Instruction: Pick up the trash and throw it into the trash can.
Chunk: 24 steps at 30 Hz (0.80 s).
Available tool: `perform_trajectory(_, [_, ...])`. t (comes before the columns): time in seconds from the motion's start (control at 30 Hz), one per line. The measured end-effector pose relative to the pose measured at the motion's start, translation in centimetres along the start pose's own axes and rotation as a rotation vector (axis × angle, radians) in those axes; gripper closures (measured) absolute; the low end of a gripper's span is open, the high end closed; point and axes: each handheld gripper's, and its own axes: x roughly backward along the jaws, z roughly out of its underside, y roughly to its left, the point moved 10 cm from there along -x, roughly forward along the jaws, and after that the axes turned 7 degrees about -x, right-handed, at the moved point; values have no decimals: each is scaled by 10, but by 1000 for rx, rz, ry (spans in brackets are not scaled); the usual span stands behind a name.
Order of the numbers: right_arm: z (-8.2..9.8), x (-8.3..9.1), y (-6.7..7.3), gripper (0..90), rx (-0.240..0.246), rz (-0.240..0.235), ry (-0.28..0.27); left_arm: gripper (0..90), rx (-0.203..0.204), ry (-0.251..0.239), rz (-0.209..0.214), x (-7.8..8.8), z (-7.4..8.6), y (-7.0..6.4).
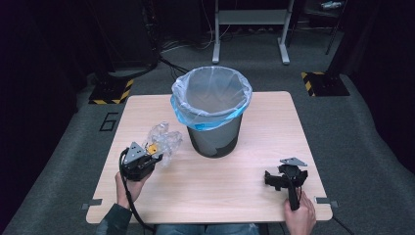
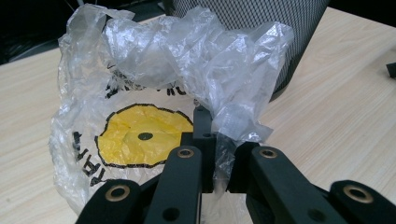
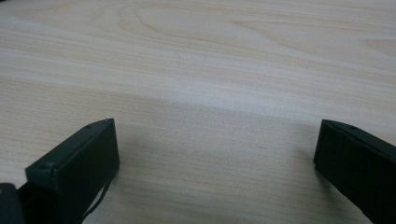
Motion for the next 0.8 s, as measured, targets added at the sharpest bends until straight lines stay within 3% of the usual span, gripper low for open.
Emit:
perform_trajectory(0.03, [0, 0, 0, 0, 0, 0, 0, 857, -17, 0, -7, 4, -4, 2])
perform_trajectory(0.5, [0, 0, 0, 0, 1, 0, 0, 857, -43, -19, -12, 17, -29, 9])
perform_trajectory(0.8, [0, 0, 0, 0, 0, 0, 0, 857, -42, -31, -8, 23, -41, 14])
